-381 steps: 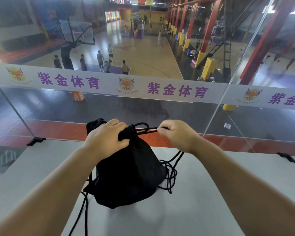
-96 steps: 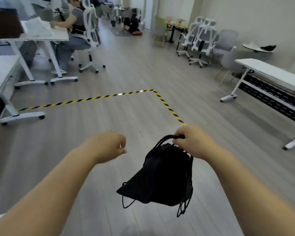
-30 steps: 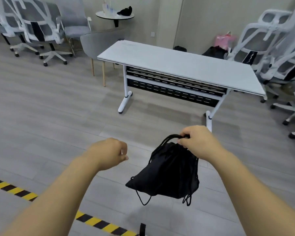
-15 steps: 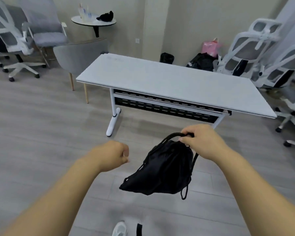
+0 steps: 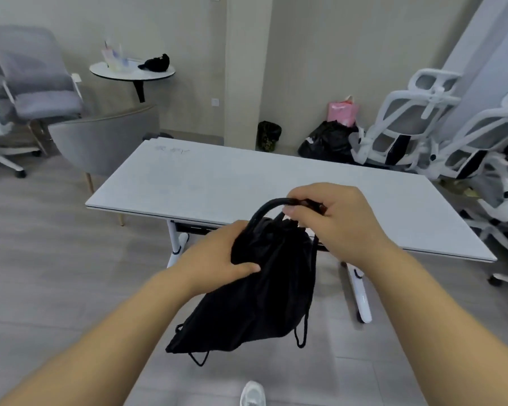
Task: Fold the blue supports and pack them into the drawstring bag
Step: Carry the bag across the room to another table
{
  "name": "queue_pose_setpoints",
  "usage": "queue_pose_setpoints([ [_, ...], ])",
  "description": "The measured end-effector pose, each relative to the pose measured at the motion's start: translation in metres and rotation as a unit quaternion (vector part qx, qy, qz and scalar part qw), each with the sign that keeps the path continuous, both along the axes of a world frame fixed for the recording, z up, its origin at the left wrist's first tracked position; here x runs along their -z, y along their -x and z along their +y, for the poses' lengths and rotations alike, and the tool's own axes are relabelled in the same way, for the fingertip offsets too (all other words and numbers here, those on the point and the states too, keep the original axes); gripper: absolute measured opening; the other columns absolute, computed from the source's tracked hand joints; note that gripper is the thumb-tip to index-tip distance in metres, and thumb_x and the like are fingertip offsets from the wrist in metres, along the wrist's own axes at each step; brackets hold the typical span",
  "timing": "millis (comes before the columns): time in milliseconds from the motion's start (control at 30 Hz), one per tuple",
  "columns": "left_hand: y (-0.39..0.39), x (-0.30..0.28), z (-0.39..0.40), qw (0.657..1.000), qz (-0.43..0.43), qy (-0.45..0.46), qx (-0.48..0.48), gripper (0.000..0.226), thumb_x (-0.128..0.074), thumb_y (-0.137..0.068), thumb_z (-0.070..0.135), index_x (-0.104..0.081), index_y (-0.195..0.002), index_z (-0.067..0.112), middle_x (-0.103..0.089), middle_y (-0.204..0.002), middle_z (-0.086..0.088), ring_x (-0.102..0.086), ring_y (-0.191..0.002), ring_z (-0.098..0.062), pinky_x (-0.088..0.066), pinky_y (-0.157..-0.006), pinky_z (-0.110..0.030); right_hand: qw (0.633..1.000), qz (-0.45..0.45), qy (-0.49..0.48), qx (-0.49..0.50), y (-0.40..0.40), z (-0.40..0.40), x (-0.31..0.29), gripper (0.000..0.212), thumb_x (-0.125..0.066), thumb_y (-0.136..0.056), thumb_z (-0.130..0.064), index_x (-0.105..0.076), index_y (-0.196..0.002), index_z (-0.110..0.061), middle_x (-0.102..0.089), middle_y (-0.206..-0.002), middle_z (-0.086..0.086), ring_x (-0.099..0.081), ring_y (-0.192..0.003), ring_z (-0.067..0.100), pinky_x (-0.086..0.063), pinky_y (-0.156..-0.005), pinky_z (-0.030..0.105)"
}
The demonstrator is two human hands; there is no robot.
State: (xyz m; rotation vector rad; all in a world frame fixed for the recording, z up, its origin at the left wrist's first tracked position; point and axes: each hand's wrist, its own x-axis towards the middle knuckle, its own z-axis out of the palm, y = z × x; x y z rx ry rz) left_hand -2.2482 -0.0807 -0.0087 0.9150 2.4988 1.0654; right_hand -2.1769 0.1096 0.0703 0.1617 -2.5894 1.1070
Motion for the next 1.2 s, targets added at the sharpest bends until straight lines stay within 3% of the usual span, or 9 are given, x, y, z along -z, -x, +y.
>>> queue_pose_setpoints([
  [67, 0.03, -0.01, 0.011, 0.999, 0.033, -0.012, -0.035, 0.032, -0.067, -0.078, 0.033, -0.043, -0.08, 0.054, -0.06, -0.081, 0.022, -0.058, -0.079, 0.004, -0.044, -0.07, -0.022, 0.999, 0.033, 0.007, -0.018, 0.03, 0.014, -0.007, 0.009, -0.068, -0.085, -0.015, -0.071, -0.08, -0.022, -0.065, -0.076, -0.006, -0.06, -0.069, 0.014, -0.049, -0.068, 0.027],
  [167, 0.073, -0.032, 0.029, 0.996, 0.064, -0.013, -0.057, 0.033, -0.065, -0.081, 0.027, -0.046, -0.075, 0.053, -0.061, -0.073, 0.019, -0.056, -0.071, 0.007, -0.039, -0.06, -0.017, 0.999, 0.0, 0.023, -0.044, 0.074, 0.045, -0.02, 0.01, -0.07, -0.083, -0.013, -0.071, -0.08, -0.023, -0.066, -0.077, -0.006, -0.058, -0.069, 0.01, -0.045, -0.064, 0.024],
  [367, 0.157, -0.07, 0.059, 0.992, 0.096, -0.016, -0.086, 0.008, -0.066, -0.08, 0.03, -0.059, -0.08, 0.034, -0.065, -0.077, 0.012, -0.06, -0.076, -0.004, -0.047, -0.068, -0.027, 0.981, -0.115, -0.154, -0.032, 0.157, 0.11, -0.05, 0.031, -0.077, -0.076, -0.032, -0.063, -0.1, -0.047, -0.055, -0.104, -0.016, -0.055, -0.096, 0.002, -0.049, -0.083, 0.03],
  [500, 0.2, -0.094, 0.075, 0.99, 0.111, -0.019, -0.085, 0.012, -0.069, -0.079, 0.027, -0.062, -0.08, 0.037, -0.065, -0.077, 0.016, -0.057, -0.072, 0.005, -0.04, -0.063, -0.015, 0.965, -0.174, -0.187, -0.065, 0.207, 0.122, -0.052, 0.068, -0.08, -0.071, -0.038, -0.044, -0.126, -0.056, -0.042, -0.126, -0.026, -0.043, -0.115, -0.002, -0.039, -0.095, 0.026],
  [600, 0.234, -0.109, 0.081, 0.988, 0.132, 0.007, -0.081, 0.012, -0.069, -0.078, 0.025, -0.066, -0.083, 0.036, -0.064, -0.071, 0.017, -0.057, -0.069, 0.007, -0.041, -0.06, -0.007, 0.962, -0.205, -0.132, -0.121, 0.251, 0.119, -0.047, 0.076, -0.082, -0.067, -0.032, -0.043, -0.128, -0.056, -0.052, -0.126, -0.025, -0.053, -0.111, 0.001, -0.044, -0.089, 0.022],
  [767, 0.312, -0.126, 0.079, 0.988, 0.135, 0.016, -0.077, 0.016, -0.072, -0.076, 0.024, -0.067, -0.086, 0.035, -0.071, -0.084, 0.012, -0.063, -0.073, -0.004, -0.051, -0.071, -0.025, 0.971, -0.165, -0.096, -0.147, 0.329, 0.115, -0.052, 0.055, -0.08, -0.07, -0.028, -0.057, -0.11, -0.057, -0.067, -0.111, -0.014, -0.065, -0.094, 0.02, -0.054, -0.085, 0.036],
  [900, 0.383, -0.143, 0.074, 0.984, 0.165, 0.028, -0.063, 0.017, -0.072, -0.076, 0.027, -0.066, -0.09, 0.035, -0.07, -0.086, 0.011, -0.065, -0.081, -0.012, -0.053, -0.077, -0.031, 0.984, -0.122, -0.093, -0.09, 0.395, 0.113, -0.063, 0.051, -0.078, -0.071, -0.032, -0.06, -0.116, -0.047, -0.068, -0.109, -0.013, -0.066, -0.083, 0.008, -0.054, -0.086, 0.031],
  [1033, 0.454, -0.158, 0.071, 0.976, 0.202, 0.057, -0.05, 0.023, -0.072, -0.076, 0.03, -0.063, -0.097, 0.036, -0.063, -0.082, 0.021, -0.062, -0.078, -0.001, -0.052, -0.077, -0.03, 0.987, -0.066, -0.146, -0.031, 0.463, 0.111, -0.075, 0.051, -0.075, -0.072, -0.039, -0.058, -0.119, -0.044, -0.068, -0.112, -0.012, -0.061, -0.102, 0.012, -0.049, -0.093, 0.035],
  [1200, 0.522, -0.149, 0.072, 0.968, 0.243, 0.054, -0.015, 0.034, -0.073, -0.077, 0.025, -0.061, -0.109, 0.028, -0.064, -0.098, 0.014, -0.063, -0.085, -0.011, -0.052, -0.081, -0.032, 0.979, 0.025, -0.204, 0.011, 0.519, 0.109, -0.066, 0.048, -0.073, -0.078, -0.032, -0.058, -0.124, -0.033, -0.066, -0.115, -0.011, -0.06, -0.105, 0.012, -0.048, -0.091, 0.029],
])
